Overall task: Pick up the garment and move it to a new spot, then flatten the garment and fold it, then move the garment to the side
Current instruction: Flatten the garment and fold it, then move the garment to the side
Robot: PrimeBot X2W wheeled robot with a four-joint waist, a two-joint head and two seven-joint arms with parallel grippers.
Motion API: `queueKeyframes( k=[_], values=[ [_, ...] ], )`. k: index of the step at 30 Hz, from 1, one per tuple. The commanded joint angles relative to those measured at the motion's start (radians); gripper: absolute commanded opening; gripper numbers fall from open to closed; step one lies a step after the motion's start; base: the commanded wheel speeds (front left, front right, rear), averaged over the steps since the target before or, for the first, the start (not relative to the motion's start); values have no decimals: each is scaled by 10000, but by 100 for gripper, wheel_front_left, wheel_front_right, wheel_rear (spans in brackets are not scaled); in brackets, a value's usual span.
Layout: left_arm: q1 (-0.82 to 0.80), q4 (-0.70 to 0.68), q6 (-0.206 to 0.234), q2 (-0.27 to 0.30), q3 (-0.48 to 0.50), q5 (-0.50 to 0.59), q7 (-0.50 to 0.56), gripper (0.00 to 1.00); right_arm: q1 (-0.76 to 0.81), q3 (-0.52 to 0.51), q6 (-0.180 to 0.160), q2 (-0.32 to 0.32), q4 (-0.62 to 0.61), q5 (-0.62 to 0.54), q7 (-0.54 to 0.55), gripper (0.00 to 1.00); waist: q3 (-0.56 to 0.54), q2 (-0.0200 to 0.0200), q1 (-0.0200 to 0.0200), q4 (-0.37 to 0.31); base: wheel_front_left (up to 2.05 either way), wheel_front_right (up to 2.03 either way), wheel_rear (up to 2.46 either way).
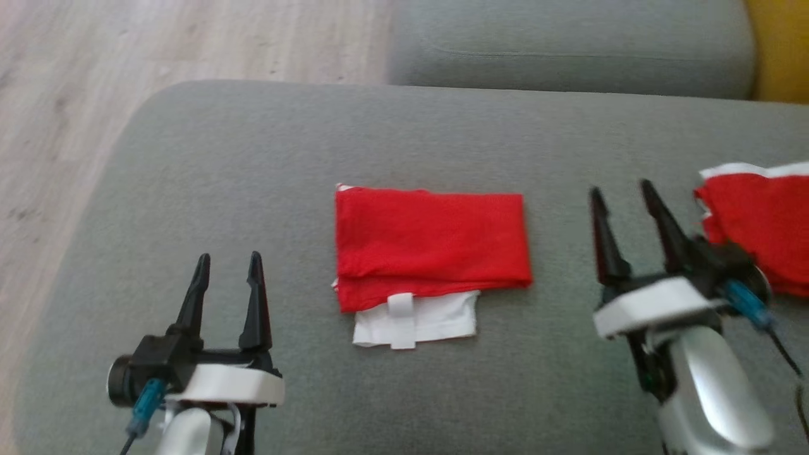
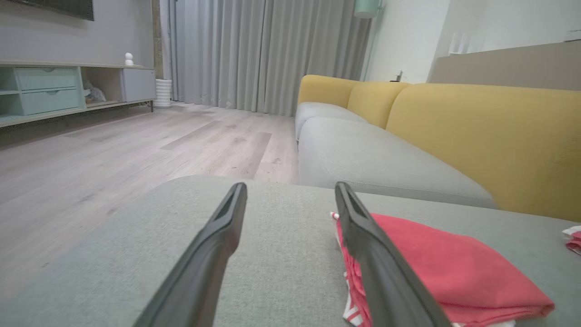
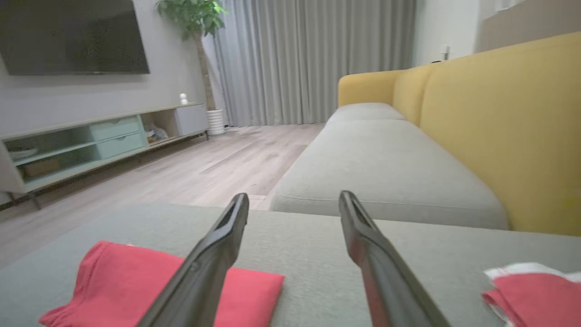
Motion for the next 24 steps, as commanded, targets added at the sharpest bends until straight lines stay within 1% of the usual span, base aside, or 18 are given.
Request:
queueKeyframes(
  k=[1,5,9,20,24],
  values=[
    [-170,-383,51,99,469,42,-80,100,-23,164,65,154,-547,62,-18,100,7,0,1,-214,0,0,0],
    [2,-406,-99,58,498,43,-80,100,1055,-82,65,156,-1293,276,124,100,36,0,1,-381,0,0,0],
    [104,-388,-136,34,558,157,-80,100,1652,-235,65,156,-1732,448,135,100,64,0,1,-459,0,0,0],
    [-27,-346,-283,-59,510,287,-80,100,1670,-244,65,157,-2163,520,362,100,202,0,1,-348,0,0,0],
    [-222,-358,-341,-85,436,325,-80,100,1419,-85,65,157,-2121,679,654,100,477,0,1,-160,0,0,0]
  ],
)
